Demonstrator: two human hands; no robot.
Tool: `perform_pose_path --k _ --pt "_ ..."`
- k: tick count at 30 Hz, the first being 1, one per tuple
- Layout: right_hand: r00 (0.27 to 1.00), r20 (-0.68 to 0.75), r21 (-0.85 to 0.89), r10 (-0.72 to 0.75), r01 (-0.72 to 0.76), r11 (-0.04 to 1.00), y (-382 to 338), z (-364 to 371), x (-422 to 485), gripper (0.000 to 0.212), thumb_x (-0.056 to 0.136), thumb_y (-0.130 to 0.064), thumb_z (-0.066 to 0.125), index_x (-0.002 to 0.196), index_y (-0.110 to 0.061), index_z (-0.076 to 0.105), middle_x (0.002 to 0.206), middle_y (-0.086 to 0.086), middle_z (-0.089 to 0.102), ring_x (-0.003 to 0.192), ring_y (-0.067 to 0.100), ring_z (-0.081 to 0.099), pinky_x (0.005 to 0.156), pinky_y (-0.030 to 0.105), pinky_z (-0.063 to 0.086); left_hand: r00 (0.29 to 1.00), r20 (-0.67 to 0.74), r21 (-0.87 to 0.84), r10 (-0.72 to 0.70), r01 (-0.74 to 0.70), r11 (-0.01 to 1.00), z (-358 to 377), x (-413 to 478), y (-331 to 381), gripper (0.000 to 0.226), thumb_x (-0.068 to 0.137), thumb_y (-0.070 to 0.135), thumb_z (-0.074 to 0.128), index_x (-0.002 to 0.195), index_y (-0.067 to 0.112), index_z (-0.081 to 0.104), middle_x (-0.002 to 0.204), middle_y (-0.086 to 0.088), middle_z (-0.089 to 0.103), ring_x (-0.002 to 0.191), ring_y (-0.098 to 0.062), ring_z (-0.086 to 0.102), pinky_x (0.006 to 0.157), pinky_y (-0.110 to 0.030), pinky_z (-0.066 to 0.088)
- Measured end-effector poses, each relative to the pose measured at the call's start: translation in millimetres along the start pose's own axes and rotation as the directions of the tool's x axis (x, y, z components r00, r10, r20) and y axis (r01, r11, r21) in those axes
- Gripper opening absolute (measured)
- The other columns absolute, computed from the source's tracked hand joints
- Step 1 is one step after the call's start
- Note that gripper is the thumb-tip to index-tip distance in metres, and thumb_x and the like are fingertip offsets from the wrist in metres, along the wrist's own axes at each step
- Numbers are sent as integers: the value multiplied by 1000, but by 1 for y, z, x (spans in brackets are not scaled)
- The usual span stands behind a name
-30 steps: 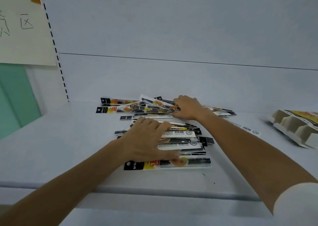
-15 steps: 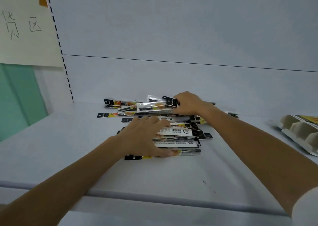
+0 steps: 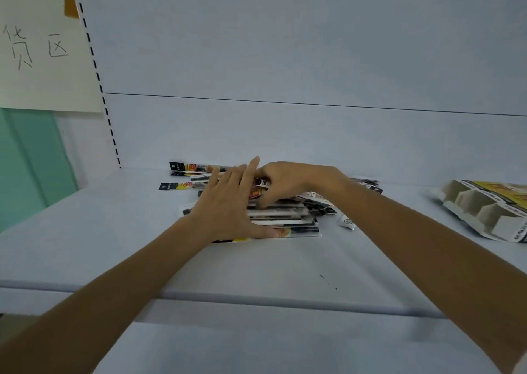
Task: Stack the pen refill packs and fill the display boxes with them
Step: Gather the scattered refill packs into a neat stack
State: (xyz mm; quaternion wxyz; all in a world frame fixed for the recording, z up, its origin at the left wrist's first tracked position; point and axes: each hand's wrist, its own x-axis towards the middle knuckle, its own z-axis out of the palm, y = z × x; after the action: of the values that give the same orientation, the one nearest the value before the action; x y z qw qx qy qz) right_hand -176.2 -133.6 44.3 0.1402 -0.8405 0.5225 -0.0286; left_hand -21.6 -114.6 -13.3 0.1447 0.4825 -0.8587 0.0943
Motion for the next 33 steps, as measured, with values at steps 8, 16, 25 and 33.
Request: perform_pose_path --k 8,16,25,33 --pt "993 67 95 99 -106 990 30 -10 -39 85 73 -58 64 144 -30 28 146 -11 34 133 11 32 109 31 26 994 104 93 -30 20 995 -4 1 1 128 37 101 14 133 20 35 134 -3 44 129 -23 36 113 -45 18" --pt "985 -149 184 83 -55 981 39 16 -41 62 78 -68 46 131 -34 46 128 -16 50 114 6 45 90 25 34 994 108 106 -11 -1 994 -11 3 6 109 50 95 30 128 18 39 129 3 52 118 -18 46 109 -43 24" --pt "957 -251 -144 -148 114 983 22 31 -37 68 71 -60 66 124 -22 49 101 -14 49 93 7 40 81 25 37 990 82 128 112 -122 984 -11 13 3 128 42 92 19 146 17 13 154 -5 16 144 -21 6 117 -45 0" --pt "957 -243 -21 -159 158 987 36 19 -50 69 71 -52 71 131 -25 48 117 -23 42 107 -7 35 90 10 28 965 109 81 238 -247 966 -17 22 28 103 73 68 54 148 20 1 144 0 36 134 -18 31 114 -38 15"
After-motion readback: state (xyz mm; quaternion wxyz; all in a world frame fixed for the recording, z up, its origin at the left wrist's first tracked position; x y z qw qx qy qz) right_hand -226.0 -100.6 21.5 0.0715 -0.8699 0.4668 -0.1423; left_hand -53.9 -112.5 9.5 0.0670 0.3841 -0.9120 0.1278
